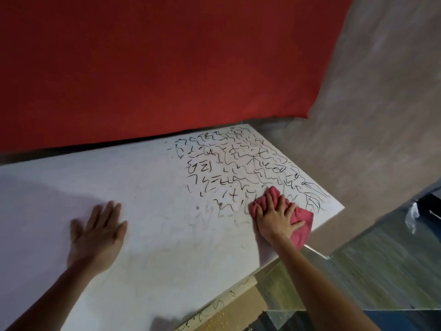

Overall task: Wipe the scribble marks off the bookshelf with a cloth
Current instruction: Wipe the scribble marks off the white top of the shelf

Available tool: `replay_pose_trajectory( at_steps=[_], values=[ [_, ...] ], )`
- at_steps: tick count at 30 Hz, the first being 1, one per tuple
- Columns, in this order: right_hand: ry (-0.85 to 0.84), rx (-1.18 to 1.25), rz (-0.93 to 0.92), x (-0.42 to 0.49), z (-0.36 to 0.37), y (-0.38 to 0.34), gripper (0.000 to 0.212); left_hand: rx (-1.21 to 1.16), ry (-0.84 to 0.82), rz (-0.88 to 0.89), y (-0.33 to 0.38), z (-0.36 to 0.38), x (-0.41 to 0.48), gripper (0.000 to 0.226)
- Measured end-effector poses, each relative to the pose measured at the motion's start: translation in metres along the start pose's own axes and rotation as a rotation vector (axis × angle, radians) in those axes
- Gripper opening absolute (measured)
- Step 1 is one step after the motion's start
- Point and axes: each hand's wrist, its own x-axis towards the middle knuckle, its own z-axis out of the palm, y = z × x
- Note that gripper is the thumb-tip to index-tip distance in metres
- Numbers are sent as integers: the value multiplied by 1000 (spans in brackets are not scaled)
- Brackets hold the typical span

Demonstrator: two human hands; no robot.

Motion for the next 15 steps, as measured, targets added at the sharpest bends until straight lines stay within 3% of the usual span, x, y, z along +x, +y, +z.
replay_pose_trajectory(
  at_steps=[7,12,15],
  values=[
    [6,-37,-106,0,6,8,58,-37,20,3,-3,5,3,58],
    [-21,-35,-60,-4,9,-4,59,3,19,-16,-1,5,4,84],
    [-30,-46,-131,-22,18,-34,61,1,18,-20,1,5,3,96]
  ],
)
